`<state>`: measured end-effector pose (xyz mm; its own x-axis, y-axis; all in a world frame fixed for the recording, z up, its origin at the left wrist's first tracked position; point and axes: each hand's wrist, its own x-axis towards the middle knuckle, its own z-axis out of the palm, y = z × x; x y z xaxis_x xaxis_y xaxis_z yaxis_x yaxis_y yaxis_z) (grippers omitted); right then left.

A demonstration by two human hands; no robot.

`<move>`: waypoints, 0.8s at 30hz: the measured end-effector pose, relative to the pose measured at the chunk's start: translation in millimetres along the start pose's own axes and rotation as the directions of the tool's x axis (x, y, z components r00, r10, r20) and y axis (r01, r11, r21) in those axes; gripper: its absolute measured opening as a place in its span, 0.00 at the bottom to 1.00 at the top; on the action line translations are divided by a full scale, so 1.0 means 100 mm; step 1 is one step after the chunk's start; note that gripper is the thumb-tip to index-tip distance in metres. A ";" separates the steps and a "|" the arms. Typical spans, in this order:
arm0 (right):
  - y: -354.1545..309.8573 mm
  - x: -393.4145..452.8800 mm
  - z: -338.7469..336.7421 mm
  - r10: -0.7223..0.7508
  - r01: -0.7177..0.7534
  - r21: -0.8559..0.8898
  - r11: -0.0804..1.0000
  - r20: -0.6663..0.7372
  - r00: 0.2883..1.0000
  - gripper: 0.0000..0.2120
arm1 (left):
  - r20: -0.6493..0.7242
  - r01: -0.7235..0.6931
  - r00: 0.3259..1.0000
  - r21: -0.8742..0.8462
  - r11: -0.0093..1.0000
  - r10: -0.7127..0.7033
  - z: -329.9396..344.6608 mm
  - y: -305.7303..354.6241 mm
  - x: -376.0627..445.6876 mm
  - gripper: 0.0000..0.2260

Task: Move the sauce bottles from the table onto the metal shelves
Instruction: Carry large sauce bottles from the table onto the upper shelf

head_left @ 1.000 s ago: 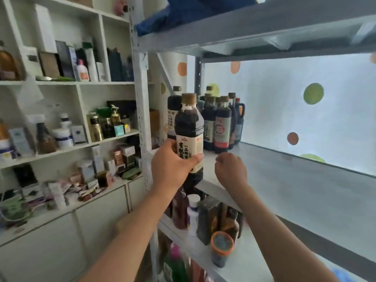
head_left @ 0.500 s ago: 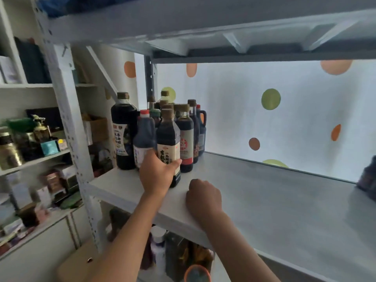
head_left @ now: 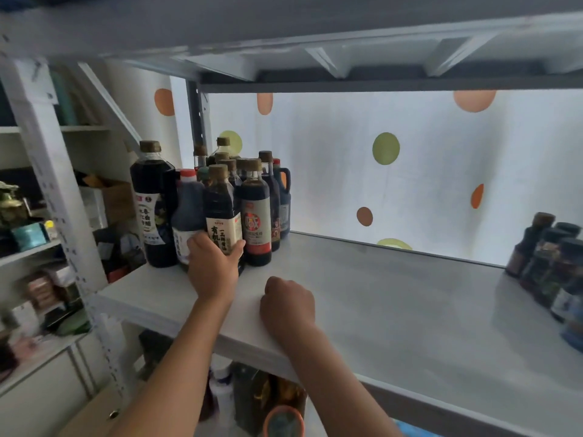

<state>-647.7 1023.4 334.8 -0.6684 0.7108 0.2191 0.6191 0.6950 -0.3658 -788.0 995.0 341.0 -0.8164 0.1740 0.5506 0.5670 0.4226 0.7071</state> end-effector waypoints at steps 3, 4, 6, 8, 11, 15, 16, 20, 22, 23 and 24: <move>0.00 0.01 0.01 0.003 -0.003 0.012 1.000 -0.015 1.000 0.10 | -0.003 -0.009 1.000 0.087 0.996 0.009 0.01 0.03 -0.02 0.31; 0.01 0.01 0.01 0.004 -0.004 0.013 1.000 -0.019 1.000 0.10 | 0.000 -0.009 1.000 0.100 0.995 0.009 0.01 0.03 -0.03 0.31; 0.02 0.02 0.02 0.006 -0.006 0.013 1.000 -0.022 1.000 0.10 | 0.016 -0.009 1.000 0.107 0.994 0.008 0.00 0.04 -0.03 0.31; 0.02 0.02 0.03 0.002 -0.002 0.006 1.000 -0.028 1.000 0.10 | 0.057 -0.021 0.998 0.111 0.994 0.015 -0.02 0.01 -0.05 0.33; 0.02 0.02 0.01 0.002 -0.002 0.001 1.000 -0.039 0.999 0.10 | 0.182 -0.030 0.983 0.205 0.978 -0.008 -0.09 -0.03 -0.14 0.33; 0.00 -0.01 -0.01 0.017 -0.017 0.005 1.000 -0.028 0.999 0.11 | 0.296 -0.027 0.951 0.382 0.924 -0.094 -0.30 -0.06 -0.37 0.19; 0.01 -0.01 -0.01 0.019 -0.019 0.003 1.000 -0.030 0.999 0.11 | 0.325 -0.052 0.942 0.402 0.914 -0.089 -0.35 -0.07 -0.43 0.17; -0.03 -0.11 -0.03 -0.002 0.001 -0.038 0.999 -0.023 1.000 0.10 | 0.473 -0.248 0.879 0.358 0.900 0.054 -0.58 -0.20 -0.73 0.14; -0.06 -0.20 -0.02 -0.027 0.026 -0.085 0.996 -0.002 1.000 0.10 | 0.505 -0.358 0.848 0.325 0.876 0.159 -0.75 -0.29 -0.95 0.18; -0.08 -0.26 -0.02 -0.035 0.036 -0.103 0.994 0.016 0.999 0.11 | 0.506 -0.391 0.840 0.314 0.865 0.195 -0.84 -0.34 -1.07 0.20; -0.08 -0.32 -0.03 -0.045 0.048 -0.122 0.991 0.026 0.999 0.11 | 0.511 -0.410 0.833 0.307 0.859 0.214 -0.91 -0.38 -1.17 0.20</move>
<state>-630.3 995.0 333.3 -0.7061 0.6756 0.2123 0.6320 0.7364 -0.2414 -703.9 877.2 289.7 -0.6142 0.6897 0.3836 0.7877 0.5650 0.2454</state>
